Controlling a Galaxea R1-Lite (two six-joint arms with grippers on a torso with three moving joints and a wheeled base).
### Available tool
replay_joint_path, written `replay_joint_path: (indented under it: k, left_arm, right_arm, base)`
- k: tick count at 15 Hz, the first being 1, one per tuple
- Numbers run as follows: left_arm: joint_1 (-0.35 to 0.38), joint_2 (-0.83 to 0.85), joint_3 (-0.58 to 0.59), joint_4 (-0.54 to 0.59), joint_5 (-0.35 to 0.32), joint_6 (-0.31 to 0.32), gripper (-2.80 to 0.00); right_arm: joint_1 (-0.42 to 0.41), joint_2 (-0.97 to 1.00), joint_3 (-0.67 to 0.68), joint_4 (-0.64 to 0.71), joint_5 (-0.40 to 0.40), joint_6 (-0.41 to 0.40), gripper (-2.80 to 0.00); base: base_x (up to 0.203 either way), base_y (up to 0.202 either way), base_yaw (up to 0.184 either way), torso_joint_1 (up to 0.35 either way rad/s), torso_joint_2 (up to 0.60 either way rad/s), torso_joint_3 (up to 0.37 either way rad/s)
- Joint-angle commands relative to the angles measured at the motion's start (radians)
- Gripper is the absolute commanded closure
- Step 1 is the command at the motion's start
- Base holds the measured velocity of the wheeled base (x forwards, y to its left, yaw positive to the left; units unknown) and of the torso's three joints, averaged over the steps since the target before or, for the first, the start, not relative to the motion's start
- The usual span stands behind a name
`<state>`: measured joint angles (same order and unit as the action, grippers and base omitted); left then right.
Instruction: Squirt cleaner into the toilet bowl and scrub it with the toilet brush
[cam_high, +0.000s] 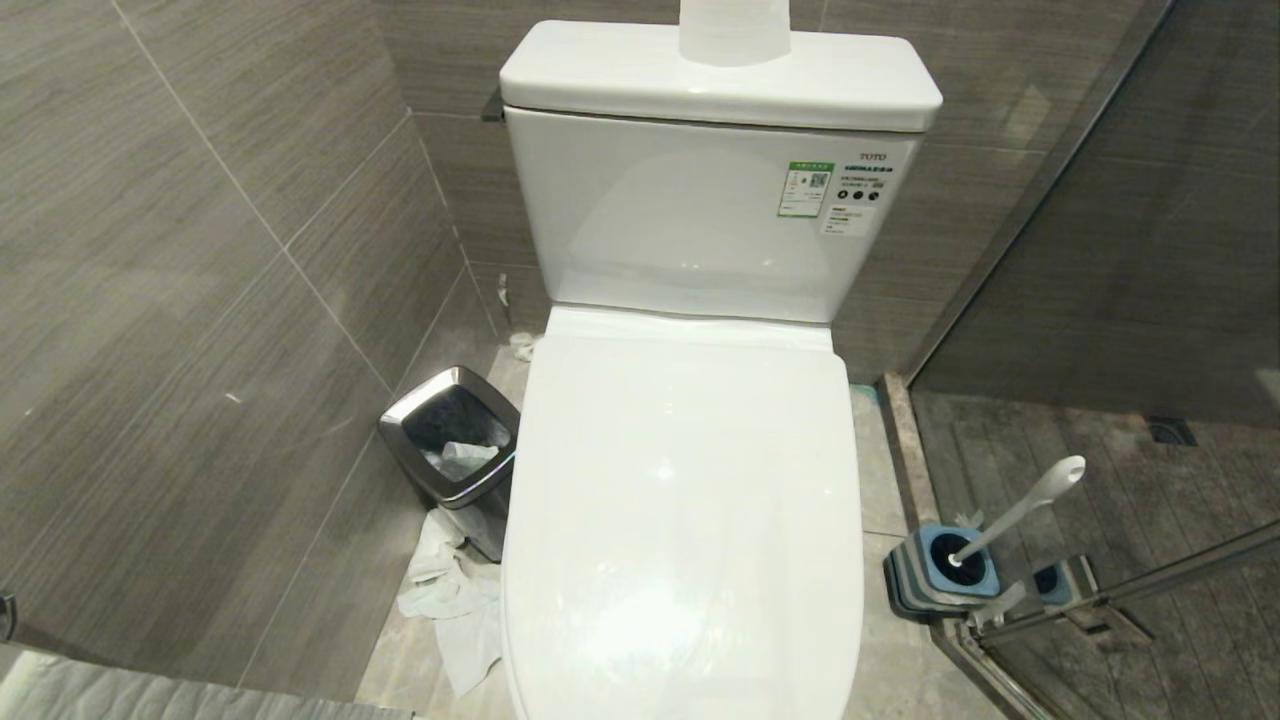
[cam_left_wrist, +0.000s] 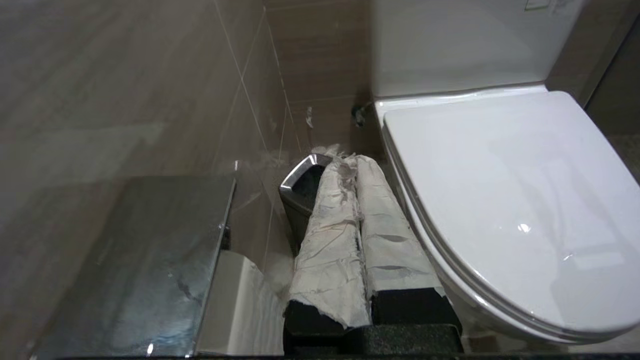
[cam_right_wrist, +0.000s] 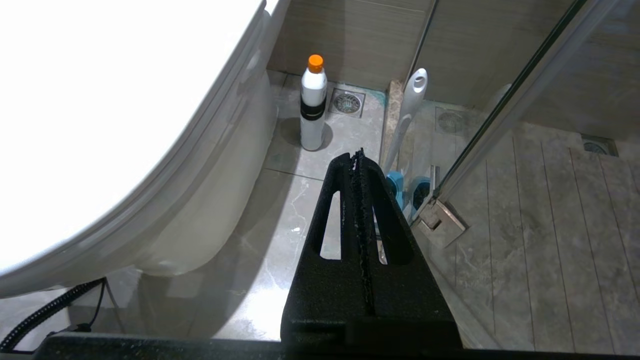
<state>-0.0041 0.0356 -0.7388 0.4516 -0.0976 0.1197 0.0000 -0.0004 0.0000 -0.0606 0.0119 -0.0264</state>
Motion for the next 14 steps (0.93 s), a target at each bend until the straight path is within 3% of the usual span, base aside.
replay_joint_path:
  k: [1, 4, 6, 12, 14]
  left_arm:
    - [0.001, -0.032, 0.136, -0.099, 0.002, -0.009, 0.00]
    - [0.001, -0.034, 0.372, -0.360, 0.040, -0.016, 0.00]
    - [0.001, -0.034, 0.497, -0.461, 0.077, -0.016, 0.00]
    - [0.002, -0.034, 0.743, -0.593, 0.090, -0.008, 0.00]
    - [0.003, -0.034, 0.740, -0.507, 0.092, 0.027, 0.00]
  right_arm:
    - [0.000, 0.000, 0.025, -0.001, 0.000, -0.001, 0.00]
    - [0.000, 0.000, 0.025, -0.001, 0.000, 0.000, 0.00]
    - [0.000, 0.000, 0.025, -0.001, -0.001, 0.000, 0.00]
    - [0.000, 0.000, 0.025, -0.001, -0.001, 0.000, 0.00]
    - [0.000, 0.000, 0.025, -0.001, 0.000, 0.000, 0.00]
  base:
    - [0.000, 0.000, 0.000, 0.000, 0.00, 0.000]
    - [0.000, 0.000, 0.000, 0.000, 0.00, 0.000]
    - [0.000, 0.000, 0.000, 0.000, 0.00, 0.000]
    - [0.000, 0.000, 0.000, 0.000, 0.00, 0.000]
    - [0.000, 0.000, 0.000, 0.000, 0.00, 0.000]
